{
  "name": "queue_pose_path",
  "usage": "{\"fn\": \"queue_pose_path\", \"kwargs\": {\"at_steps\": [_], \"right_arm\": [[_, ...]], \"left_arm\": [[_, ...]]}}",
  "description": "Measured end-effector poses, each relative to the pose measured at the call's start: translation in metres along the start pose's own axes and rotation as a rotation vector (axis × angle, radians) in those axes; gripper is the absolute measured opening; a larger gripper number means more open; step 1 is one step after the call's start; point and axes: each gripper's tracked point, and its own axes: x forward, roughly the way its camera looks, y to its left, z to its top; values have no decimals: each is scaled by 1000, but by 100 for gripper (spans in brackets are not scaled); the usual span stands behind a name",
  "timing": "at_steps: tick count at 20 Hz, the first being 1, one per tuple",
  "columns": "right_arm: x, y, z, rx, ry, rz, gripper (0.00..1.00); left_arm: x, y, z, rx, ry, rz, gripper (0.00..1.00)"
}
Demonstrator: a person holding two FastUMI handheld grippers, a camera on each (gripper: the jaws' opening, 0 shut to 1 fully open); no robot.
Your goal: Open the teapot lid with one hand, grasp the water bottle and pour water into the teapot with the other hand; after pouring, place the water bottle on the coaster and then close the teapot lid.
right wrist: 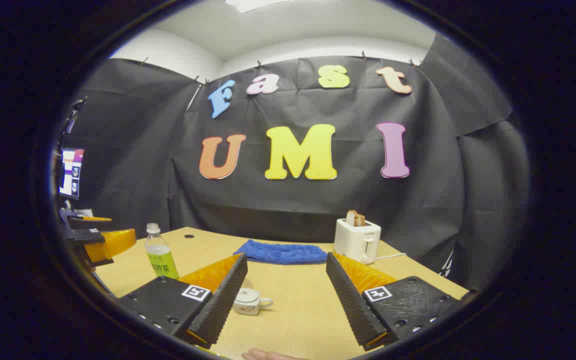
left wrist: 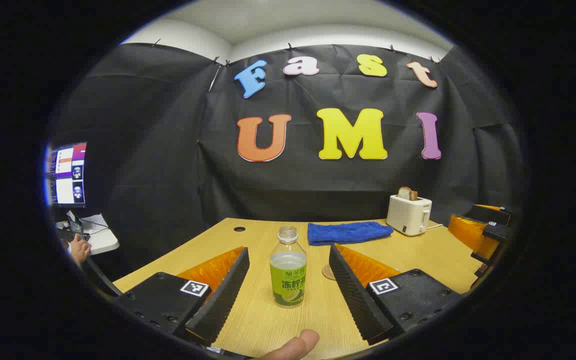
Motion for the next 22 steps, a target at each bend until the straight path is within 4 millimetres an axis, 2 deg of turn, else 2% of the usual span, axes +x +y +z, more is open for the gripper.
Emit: {"fn": "queue_pose_path", "kwargs": {"at_steps": [8, 12, 16, 18, 22], "right_arm": [[11, 9, -19, -3, 40, 22, 96], [16, 11, -25, -15, 46, 26, 95], [23, 25, -33, -21, 37, 59, 96], [30, 32, -41, -26, 33, 74, 95], [55, 52, -74, -31, 66, 95, 95]], "left_arm": [[5, 8, 3, 1, -29, 24, 100], [10, 11, -2, 27, -28, 32, 100], [12, 10, -2, 27, -28, 29, 100], [10, 8, -2, 29, -32, 16, 100], [13, 7, -1, 18, -42, 9, 100]]}}
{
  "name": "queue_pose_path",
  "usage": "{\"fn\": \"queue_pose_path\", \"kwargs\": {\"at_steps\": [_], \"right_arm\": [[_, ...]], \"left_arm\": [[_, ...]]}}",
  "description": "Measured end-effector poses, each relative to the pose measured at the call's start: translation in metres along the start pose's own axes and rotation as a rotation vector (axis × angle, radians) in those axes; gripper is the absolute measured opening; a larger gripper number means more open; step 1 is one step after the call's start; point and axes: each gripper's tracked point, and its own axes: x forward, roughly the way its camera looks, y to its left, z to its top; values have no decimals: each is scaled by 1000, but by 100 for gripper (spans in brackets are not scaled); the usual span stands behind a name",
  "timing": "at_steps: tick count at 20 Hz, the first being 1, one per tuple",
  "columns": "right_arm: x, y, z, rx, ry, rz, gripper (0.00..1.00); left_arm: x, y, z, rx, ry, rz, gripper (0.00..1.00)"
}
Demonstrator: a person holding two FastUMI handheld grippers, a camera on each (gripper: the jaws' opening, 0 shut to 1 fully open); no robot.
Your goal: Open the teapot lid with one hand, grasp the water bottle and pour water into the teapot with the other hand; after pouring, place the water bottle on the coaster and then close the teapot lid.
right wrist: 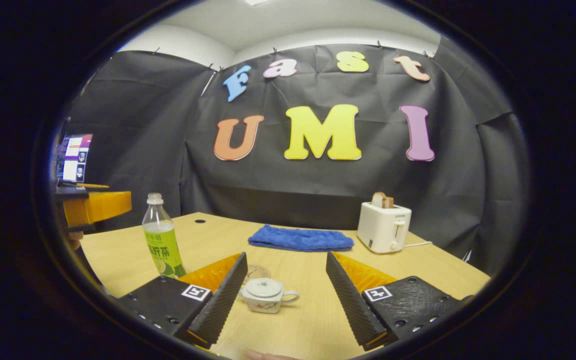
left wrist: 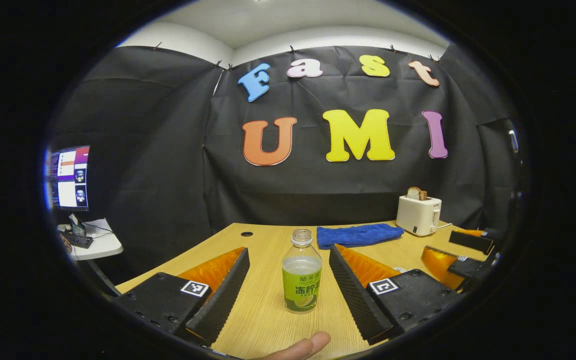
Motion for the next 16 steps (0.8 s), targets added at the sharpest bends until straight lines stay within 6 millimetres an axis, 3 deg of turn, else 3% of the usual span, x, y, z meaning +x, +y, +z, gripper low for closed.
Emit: {"fn": "queue_pose_path", "kwargs": {"at_steps": [3, 6, 10, 13, 16], "right_arm": [[25, 19, -27, 10, 74, 69, 91], [40, 26, -39, 37, 108, 104, 74], [53, 37, -54, 4, 154, 127, 60], [60, 34, -55, 21, 154, 106, 43], [63, 25, -60, 111, 154, 89, 6]], "left_arm": [[1, 0, -6, 4, 22, 2, 100], [2, 5, -6, 3, 25, 12, 100], [5, 9, -9, -18, 33, 16, 100], [7, 10, -14, -20, 49, 18, 100], [7, 12, -15, -16, 57, 23, 100]]}}
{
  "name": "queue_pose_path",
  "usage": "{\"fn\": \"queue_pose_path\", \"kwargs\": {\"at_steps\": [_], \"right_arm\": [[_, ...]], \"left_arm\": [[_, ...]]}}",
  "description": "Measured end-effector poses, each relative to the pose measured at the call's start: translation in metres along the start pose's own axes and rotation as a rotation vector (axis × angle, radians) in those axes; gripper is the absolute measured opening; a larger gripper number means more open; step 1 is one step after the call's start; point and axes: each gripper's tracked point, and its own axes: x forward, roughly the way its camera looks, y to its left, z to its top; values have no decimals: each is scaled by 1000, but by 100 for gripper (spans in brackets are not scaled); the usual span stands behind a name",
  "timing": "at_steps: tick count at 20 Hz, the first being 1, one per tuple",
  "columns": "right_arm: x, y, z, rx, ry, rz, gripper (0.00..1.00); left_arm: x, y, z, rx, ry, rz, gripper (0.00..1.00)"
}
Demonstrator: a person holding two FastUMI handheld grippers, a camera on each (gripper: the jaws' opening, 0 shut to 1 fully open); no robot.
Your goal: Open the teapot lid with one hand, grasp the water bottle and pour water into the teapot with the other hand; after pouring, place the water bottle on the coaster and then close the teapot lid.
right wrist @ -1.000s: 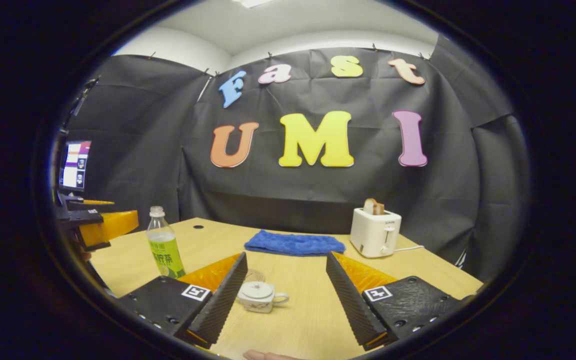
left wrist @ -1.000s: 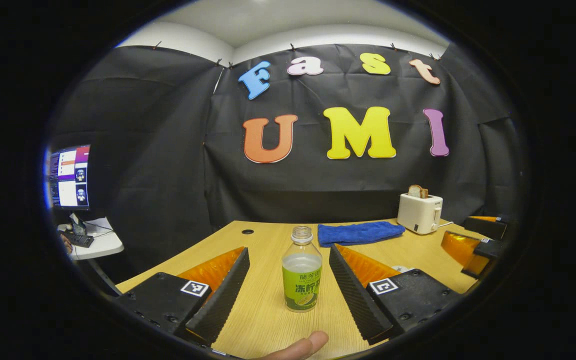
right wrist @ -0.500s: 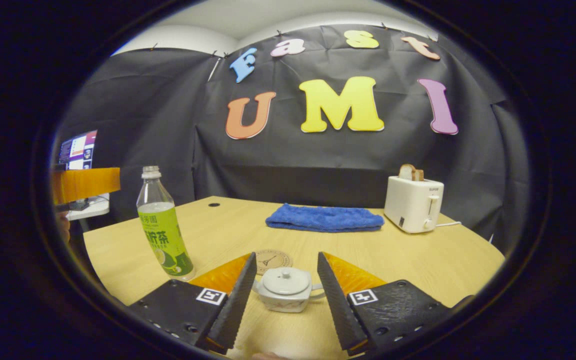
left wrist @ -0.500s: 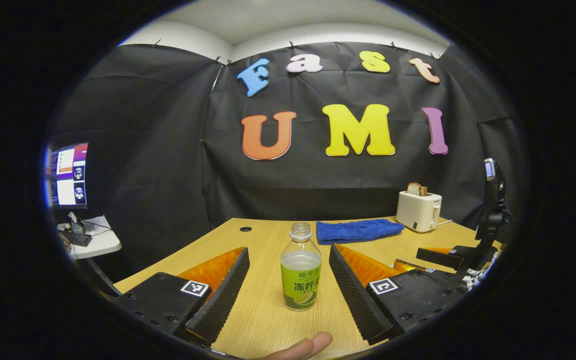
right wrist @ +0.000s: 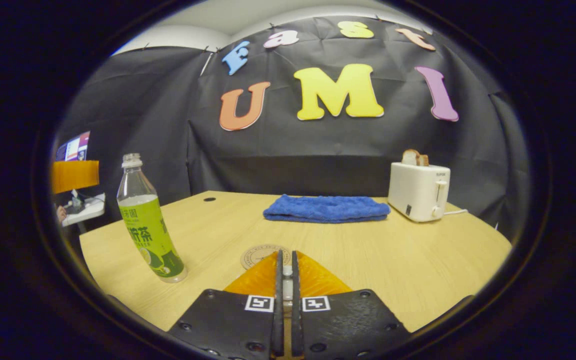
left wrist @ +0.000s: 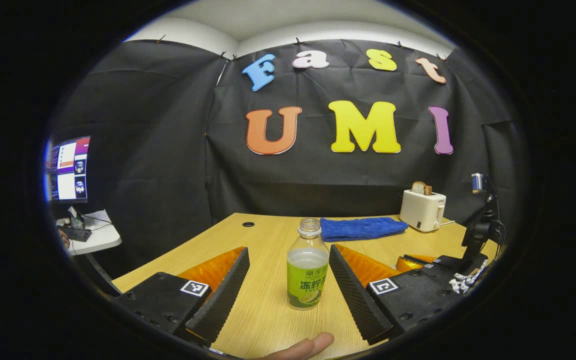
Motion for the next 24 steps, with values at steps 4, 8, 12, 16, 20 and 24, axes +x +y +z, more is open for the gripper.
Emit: {"fn": "queue_pose_path", "kwargs": {"at_steps": [4, 8, 12, 16, 20, 24], "right_arm": [[2, 3, 0, -55, -4, 2, 7], [4, 2, -2, -50, -16, -25, 7], [5, 1, 1, -15, -4, -35, 7], [-1, 5, 14, -11, -48, -21, 0], [-32, -4, 54, -7, -142, -20, 0], [-71, -34, 83, -57, -192, -88, 0]], "left_arm": [[1, 2, 1, -2, -4, 2, 100], [-1, -1, -1, 1, 5, -8, 100], [2, 0, -5, -17, 21, -18, 100], [8, 4, -14, -26, 57, -31, 100], [14, -5, -30, -18, 97, -73, 100], [22, -19, -32, 25, 55, -111, 100]]}}
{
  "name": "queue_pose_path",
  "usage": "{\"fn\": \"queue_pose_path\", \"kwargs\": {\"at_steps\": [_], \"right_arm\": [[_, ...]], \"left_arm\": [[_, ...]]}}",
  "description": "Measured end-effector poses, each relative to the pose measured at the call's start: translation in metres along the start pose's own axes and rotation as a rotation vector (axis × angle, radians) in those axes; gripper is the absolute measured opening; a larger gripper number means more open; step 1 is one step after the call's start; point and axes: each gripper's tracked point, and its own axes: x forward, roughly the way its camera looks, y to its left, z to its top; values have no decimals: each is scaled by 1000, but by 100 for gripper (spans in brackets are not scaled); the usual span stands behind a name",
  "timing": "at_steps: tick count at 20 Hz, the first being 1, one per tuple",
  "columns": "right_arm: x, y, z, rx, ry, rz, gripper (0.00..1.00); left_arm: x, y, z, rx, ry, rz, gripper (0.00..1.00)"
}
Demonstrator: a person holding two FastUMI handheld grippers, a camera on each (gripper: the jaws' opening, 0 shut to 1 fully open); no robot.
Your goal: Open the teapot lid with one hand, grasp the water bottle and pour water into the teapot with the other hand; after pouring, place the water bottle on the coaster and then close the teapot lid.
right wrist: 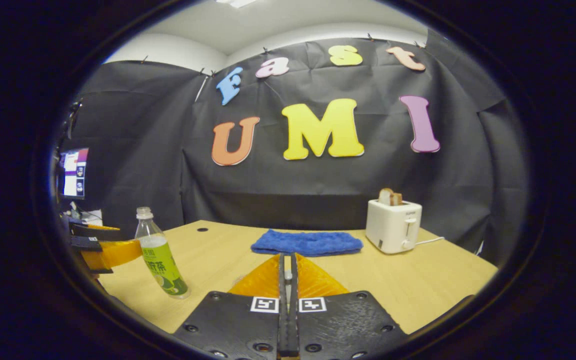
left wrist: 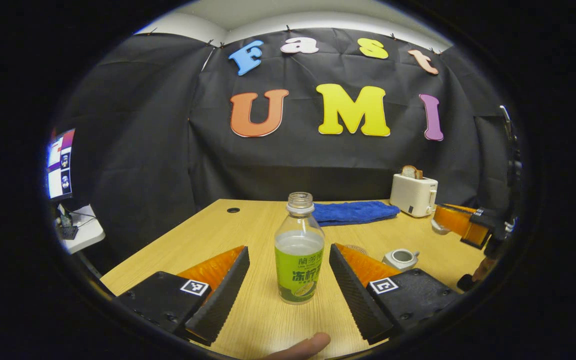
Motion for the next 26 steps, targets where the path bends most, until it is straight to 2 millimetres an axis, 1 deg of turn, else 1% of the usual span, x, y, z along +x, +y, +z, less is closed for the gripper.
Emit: {"fn": "queue_pose_path", "kwargs": {"at_steps": [1, 2, 5, 7, 9, 10, 11, 13, 15, 16, 17, 19, 21, 22, 23, 24, 26], "right_arm": [[-8, -7, 7, 1, -12, -5, 0], [-16, -14, 11, -1, -17, -13, 0], [-39, -44, 24, -17, -42, -63, 0], [-49, -58, 31, -13, -57, -74, 0], [-53, -70, 33, -9, -57, -87, 0], [-55, -74, 35, 2, -57, -89, 0], [-54, -75, 36, 7, -58, -84, 0], [-54, -81, 34, 14, -52, -91, 0], [-54, -79, 34, 15, -47, -86, 0], [-56, -77, 35, 11, -49, -81, 0], [-55, -76, 35, 7, -52, -79, 0], [-54, -73, 34, 3, -51, -69, 0], [-52, -74, 33, 12, -47, -68, 0], [-52, -74, 31, 11, -40, -69, 0], [-52, -74, 30, 10, -37, -66, 0], [-53, -73, 32, 11, -41, -64, 0], [-54, -76, 31, 9, -42, -69, 0]], "left_arm": [[3, -1, 2, 16, -23, 2, 100], [6, 0, -1, 27, -29, 6, 100], [13, 2, -6, 13, -41, 23, 100], [20, -1, -13, -24, -30, 11, 100], [26, -7, -14, -31, -61, -18, 100], [30, -7, -15, -26, -78, -16, 100], [36, -7, -19, -8, -86, -18, 100], [44, -7, -23, 22, -107, -7, 100], [47, -10, -24, 27, -126, -10, 100], [49, -7, -26, 24, -132, 2, 100], [50, -5, -21, 18, -156, 9, 100], [52, -8, -16, 17, -186, -7, 99], [48, -12, 1, -19, -244, -43, 98], [50, -17, 2, -43, -247, -71, 90], [50, -19, 0, -49, -236, -77, 87], [54, -15, -4, -44, -222, -64, 81], [57, -15, -10, -9, -209, -54, 80]]}}
